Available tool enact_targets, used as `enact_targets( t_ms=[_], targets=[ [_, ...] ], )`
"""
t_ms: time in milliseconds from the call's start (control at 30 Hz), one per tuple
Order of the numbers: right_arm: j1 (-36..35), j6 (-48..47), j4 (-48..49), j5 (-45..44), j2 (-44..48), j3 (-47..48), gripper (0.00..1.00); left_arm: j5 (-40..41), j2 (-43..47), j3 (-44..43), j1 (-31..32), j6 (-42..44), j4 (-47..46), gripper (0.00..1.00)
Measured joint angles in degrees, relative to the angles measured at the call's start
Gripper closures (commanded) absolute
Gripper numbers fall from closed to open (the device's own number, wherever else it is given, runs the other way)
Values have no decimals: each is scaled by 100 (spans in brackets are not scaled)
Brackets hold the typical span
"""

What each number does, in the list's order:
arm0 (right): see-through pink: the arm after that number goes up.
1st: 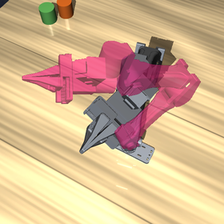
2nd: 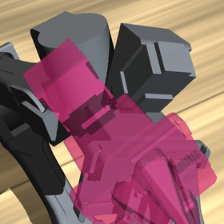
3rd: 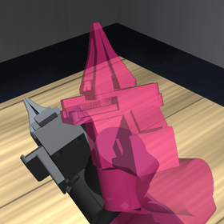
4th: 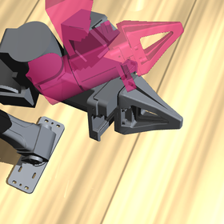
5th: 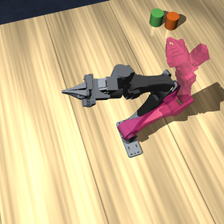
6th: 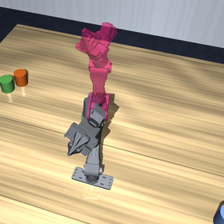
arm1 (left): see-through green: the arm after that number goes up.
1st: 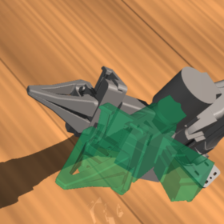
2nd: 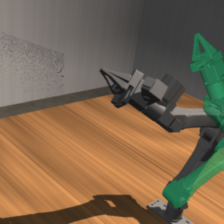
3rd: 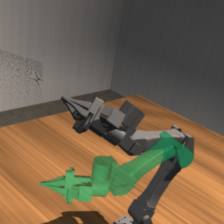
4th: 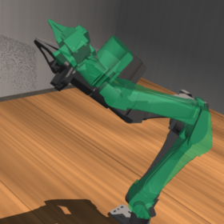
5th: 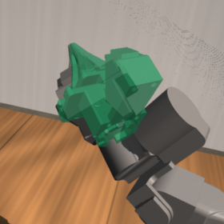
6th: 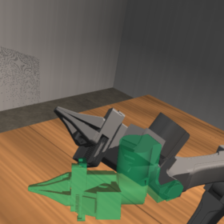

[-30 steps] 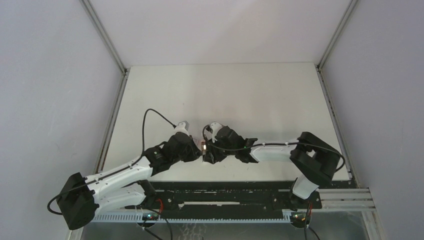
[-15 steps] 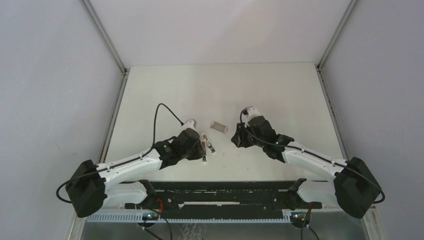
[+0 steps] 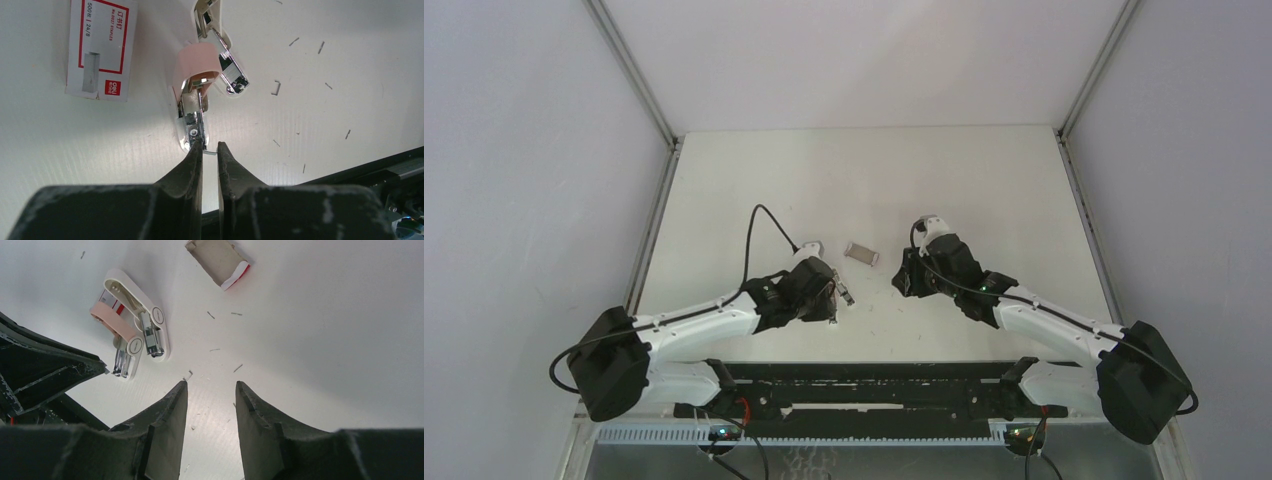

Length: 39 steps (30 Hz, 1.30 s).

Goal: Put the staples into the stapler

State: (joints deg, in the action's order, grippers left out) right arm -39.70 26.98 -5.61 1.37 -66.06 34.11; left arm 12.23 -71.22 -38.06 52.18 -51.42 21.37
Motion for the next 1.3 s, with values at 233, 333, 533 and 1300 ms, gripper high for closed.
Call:
enact_targets(
  t_ms=[233, 333, 533, 1300],
  targets=[
    [35, 4, -20, 15, 0, -11, 60, 13, -181, -39, 9, 0, 68, 99],
    [39, 4, -20, 17, 0, -15, 60, 13, -232, -70, 15, 0, 74, 99],
    [68, 7, -20, 22, 0, -28, 60, 13, -264, -96, 20, 0, 74, 99],
    [74, 26, -17, 63, -7, -33, 61, 11, -518, -98, 22, 0, 66, 100]
  ],
)
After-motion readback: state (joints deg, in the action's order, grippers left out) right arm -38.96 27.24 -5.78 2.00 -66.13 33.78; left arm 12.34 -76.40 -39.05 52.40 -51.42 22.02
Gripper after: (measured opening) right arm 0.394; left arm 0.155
